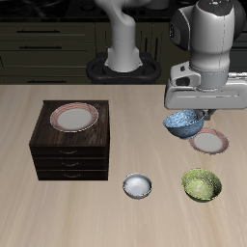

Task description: Stack the blue bowl on the green bowl

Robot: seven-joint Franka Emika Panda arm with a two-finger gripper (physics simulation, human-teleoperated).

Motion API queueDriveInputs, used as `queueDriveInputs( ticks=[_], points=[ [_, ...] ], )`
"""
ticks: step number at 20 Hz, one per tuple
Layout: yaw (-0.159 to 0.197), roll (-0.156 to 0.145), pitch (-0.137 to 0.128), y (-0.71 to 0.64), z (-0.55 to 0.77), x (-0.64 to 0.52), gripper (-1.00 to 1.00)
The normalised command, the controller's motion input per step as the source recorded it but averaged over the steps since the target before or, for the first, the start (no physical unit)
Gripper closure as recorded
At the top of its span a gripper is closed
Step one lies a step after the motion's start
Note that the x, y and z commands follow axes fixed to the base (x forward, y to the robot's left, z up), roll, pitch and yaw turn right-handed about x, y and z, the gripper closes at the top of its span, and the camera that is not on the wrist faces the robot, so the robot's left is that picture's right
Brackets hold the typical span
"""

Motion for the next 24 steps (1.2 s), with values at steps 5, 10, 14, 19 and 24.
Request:
queueDriveInputs(
  ticks=[5,10,14,19,24],
  points=[
    [-0.012,-0.009,0.021,0.08,-0.02,0.24,1.00],
    [0.003,-0.004,-0.022,0.08,0.09,0.25,1.00],
    [-0.024,-0.032,0.021,-0.03,-0.07,0.26,1.00],
    [-0.006,-0.011,0.008,-0.04,-0.10,0.07,1.00],
    [0.008,-0.008,0.010,0.06,-0.14,0.05,1.00]
  ],
)
